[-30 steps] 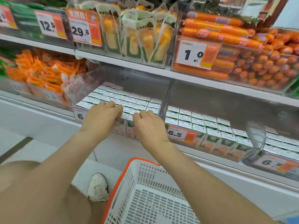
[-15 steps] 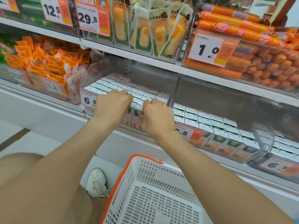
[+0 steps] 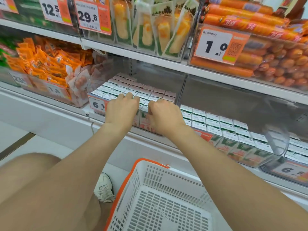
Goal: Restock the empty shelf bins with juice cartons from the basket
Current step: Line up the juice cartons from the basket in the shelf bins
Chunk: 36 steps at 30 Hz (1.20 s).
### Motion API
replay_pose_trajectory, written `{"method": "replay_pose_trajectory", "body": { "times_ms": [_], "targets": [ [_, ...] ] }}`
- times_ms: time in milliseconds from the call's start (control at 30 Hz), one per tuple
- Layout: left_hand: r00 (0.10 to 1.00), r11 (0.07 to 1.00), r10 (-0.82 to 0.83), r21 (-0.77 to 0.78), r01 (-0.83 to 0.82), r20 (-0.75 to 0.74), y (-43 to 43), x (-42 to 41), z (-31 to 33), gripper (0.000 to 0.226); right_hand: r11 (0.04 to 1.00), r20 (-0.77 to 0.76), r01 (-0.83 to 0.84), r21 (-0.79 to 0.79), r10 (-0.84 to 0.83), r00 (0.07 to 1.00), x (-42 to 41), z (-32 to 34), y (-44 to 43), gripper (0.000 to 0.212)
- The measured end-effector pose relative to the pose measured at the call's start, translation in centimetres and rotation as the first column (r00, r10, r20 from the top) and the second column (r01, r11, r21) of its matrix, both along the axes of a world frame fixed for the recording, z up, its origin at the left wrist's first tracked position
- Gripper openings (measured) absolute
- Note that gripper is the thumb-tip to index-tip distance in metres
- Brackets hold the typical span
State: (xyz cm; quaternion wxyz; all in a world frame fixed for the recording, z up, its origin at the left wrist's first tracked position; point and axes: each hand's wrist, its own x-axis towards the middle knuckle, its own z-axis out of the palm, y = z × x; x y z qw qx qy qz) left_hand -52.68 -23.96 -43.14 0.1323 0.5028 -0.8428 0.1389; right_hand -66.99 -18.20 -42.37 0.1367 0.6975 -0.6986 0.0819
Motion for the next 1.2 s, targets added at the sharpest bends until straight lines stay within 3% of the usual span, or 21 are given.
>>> {"method": "replay_pose_trajectory", "body": {
  "times_ms": [100,233,300,367,467,600,700,1000,1100,1200],
  "targets": [
    [0.971,0.996,-0.039,0.074,0.058,-0.237,0.9,-1.0,0.5,0.026,0.993,0.051,-0.088,-0.075,0.092,0.994,-1.3,2.1,1.8,0.02],
    [0.789,0.929,-0.131,0.203,0.309,-0.601,4.3,-4.6,0.7,0.015,0.977,0.147,-0.045,-0.208,0.077,0.986,-4.3,4.2,6.1,0.02],
    [0.682,0.893,-0.118,0.223,0.391,-0.722,5.7,-6.4,0.8,0.01,0.972,0.198,0.008,-0.235,0.04,0.979,-6.1,4.5,8.0,0.017],
    [0.634,0.876,-0.098,0.236,0.421,-0.768,6.5,-7.7,0.8,0.012,0.967,0.227,0.085,-0.238,-0.03,0.974,-8.0,4.6,9.4,0.017],
    [0.711,0.887,-0.107,0.257,0.385,-0.695,7.0,-9.1,0.5,0.031,0.929,0.261,0.338,-0.152,-0.292,0.92,-11.8,3.7,10.6,0.024],
    [0.79,0.921,-0.099,0.244,0.303,-0.606,7.5,-11.0,0.0,0.032,0.76,0.298,0.625,0.178,-0.647,0.702,-18.7,1.6,11.1,0.039],
    [0.832,0.948,-0.078,0.218,0.233,-0.549,8.0,-12.1,-0.4,0.038,0.769,0.334,0.558,0.311,-0.638,0.694,-21.7,0.5,10.6,0.041],
    [0.929,0.976,-0.052,0.178,0.124,-0.366,9.7,-14.3,-0.8,0.07,0.813,0.27,0.435,0.388,-0.552,0.789,-21.5,0.7,9.5,0.036],
    [0.943,0.97,-0.225,0.031,0.24,-0.246,9.9,-15.2,-0.6,0.067,0.8,0.283,0.414,0.434,-0.557,0.78,-22.9,1.1,10.7,0.062],
    [0.889,0.899,-0.426,0.032,0.437,-0.166,9.9,-16.5,-1.1,0.063,0.784,0.187,0.484,0.388,-0.581,0.792,-23.5,1.8,11.7,0.071]
  ]
}}
